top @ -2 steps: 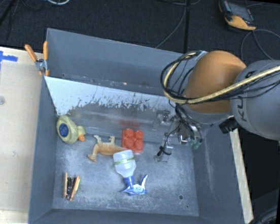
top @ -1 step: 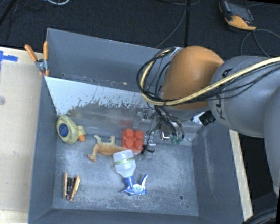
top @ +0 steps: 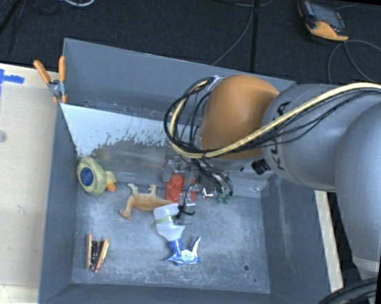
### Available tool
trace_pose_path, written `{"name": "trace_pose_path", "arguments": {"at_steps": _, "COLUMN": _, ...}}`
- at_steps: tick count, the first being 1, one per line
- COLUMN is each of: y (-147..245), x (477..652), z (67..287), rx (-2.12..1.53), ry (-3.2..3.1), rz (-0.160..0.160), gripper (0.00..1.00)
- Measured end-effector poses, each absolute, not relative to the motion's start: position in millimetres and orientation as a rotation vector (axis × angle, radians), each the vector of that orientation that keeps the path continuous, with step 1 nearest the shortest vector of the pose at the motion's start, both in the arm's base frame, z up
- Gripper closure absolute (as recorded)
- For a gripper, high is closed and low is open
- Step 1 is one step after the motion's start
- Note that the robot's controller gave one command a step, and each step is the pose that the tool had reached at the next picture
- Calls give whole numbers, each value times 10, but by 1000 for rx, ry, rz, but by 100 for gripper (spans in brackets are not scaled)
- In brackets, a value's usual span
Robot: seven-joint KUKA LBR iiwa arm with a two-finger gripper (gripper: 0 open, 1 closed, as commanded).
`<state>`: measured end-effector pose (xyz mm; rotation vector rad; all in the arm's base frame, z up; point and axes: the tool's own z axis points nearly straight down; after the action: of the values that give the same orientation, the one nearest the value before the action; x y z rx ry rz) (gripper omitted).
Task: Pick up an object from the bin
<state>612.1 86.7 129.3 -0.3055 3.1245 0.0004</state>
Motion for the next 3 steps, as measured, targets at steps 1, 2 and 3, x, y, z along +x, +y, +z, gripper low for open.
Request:
{"name": "trace_pose_path", "arguments": {"at_steps": 1, "y": 1258, "x": 6144, "z": 763, "rx": 3, "ry": 3150, "rz": 7, "gripper": 0}}
{"name": "trace_pose_path", "arguments": {"at_steps": 2, "y": 1166, "x": 5997, "z": 691, "rx": 196, "ry": 3136, "rz": 0, "gripper": 100}}
{"name": "trace_pose_path", "arguments": {"at_steps": 3, "y": 1166, "x": 5997, "z": 691, "rx": 195, "ry": 3136, "rz": 0, "gripper": 100}}
